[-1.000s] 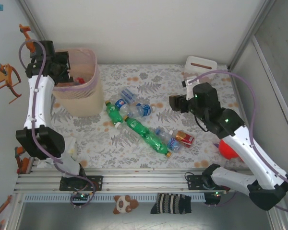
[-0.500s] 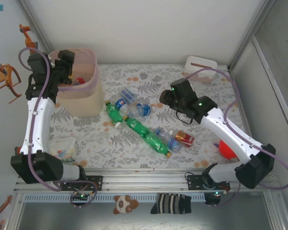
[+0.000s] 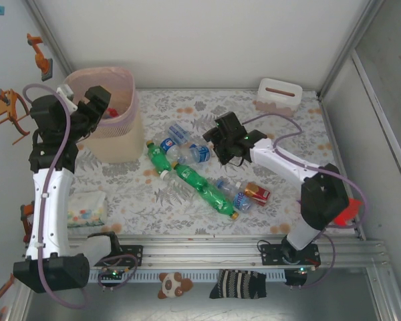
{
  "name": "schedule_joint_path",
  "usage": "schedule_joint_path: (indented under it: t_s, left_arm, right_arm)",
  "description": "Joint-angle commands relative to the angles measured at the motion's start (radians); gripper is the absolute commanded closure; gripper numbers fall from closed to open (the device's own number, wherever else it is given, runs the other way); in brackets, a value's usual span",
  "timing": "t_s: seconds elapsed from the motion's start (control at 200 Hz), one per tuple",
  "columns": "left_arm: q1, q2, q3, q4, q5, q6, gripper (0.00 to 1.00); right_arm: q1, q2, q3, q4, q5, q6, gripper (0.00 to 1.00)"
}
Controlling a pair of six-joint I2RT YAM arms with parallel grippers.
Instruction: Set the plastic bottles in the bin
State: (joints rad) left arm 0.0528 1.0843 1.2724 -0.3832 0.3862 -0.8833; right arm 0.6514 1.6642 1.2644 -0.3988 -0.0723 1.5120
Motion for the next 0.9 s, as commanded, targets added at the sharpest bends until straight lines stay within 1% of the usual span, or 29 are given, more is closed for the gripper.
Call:
schedule_joint_path:
  t_s: [0.0, 0.17, 0.476, 0.606, 0.701, 0.891]
  left_arm:
    - [-0.001, -0.038, -0.041, -0.041, 0.014, 0.045, 0.14]
    - [-0.001, -0.077, -0.089, -0.06, 0.008, 0.037, 0.14]
    - [-0.002, -0.091, -0.108, -0.072, 0.004, 0.043, 0.14]
    - [-0.001, -0.084, -0.109, -0.071, 0.006, 0.049, 0.14]
    - [-0.001, -0.079, -0.108, -0.074, 0.005, 0.055, 0.14]
    - [-0.001, -0.069, -0.11, -0.074, 0.005, 0.053, 0.14]
  right_arm:
    - [0.005, 0.056, -0.01, 0.105, -0.059, 0.156, 0.21]
    - [0.007, 0.169, 0.012, 0.18, -0.13, 0.233, 0.18]
    - [0.007, 0.311, 0.009, 0.327, -0.196, 0.333, 0.18]
    - [0.005, 0.352, 0.007, 0.378, -0.195, 0.357, 0.22]
    - [0.004, 0.377, 0.012, 0.406, -0.203, 0.363, 0.27]
    - [0.001, 0.37, -0.011, 0.418, -0.184, 0.366, 0.34]
